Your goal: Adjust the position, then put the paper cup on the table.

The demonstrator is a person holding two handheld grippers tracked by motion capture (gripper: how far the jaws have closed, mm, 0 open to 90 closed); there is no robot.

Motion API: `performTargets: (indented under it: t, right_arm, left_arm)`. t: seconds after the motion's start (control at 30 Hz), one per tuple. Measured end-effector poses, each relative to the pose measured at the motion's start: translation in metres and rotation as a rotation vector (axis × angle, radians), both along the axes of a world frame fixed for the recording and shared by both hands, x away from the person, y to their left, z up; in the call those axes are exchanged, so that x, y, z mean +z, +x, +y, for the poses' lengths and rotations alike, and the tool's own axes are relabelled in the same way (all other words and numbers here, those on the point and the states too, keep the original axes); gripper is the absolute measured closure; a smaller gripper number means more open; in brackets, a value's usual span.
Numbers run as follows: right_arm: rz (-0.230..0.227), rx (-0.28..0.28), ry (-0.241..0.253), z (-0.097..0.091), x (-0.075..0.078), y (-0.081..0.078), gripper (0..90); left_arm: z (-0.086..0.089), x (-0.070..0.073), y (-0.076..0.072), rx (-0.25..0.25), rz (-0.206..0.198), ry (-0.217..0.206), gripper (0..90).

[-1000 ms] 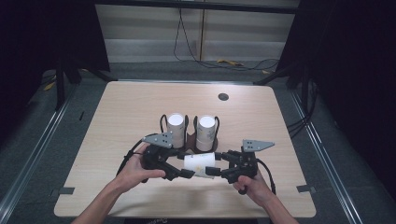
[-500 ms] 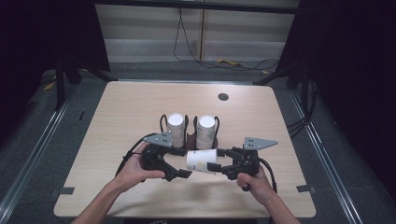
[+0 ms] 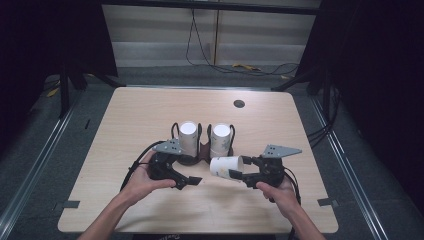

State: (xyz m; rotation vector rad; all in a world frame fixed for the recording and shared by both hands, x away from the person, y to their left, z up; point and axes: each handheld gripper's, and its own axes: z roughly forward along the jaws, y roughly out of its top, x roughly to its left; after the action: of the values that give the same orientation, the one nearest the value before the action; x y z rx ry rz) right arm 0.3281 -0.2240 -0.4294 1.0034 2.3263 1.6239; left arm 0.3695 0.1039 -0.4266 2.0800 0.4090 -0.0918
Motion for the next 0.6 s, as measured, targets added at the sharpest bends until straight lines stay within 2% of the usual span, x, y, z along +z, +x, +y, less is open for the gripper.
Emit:
performTargets:
  t: [0.17, 0.23, 0.47, 0.6]
  right_arm:
    - [-0.012, -0.057, -0.072, -0.010, 0.007, 0.000, 32.0]
    - [-0.018, -0.074, -0.115, -0.012, 0.008, -0.001, 31.9]
    - [0.011, -0.131, -0.196, -0.021, 0.006, 0.003, 32.1]
    - [0.045, -0.167, -0.244, -0.028, 0.008, 0.009, 32.2]
  left_arm:
    - [0.004, -0.004, 0.000, 0.010, 0.001, 0.021, 16.4]
    - [0.007, -0.006, 0.000, 0.018, 0.006, 0.031, 17.2]
    - [0.012, -0.006, 0.001, 0.039, 0.003, 0.033, 17.2]
    - [0.012, -0.007, 0.002, 0.040, 0.004, 0.039, 17.2]
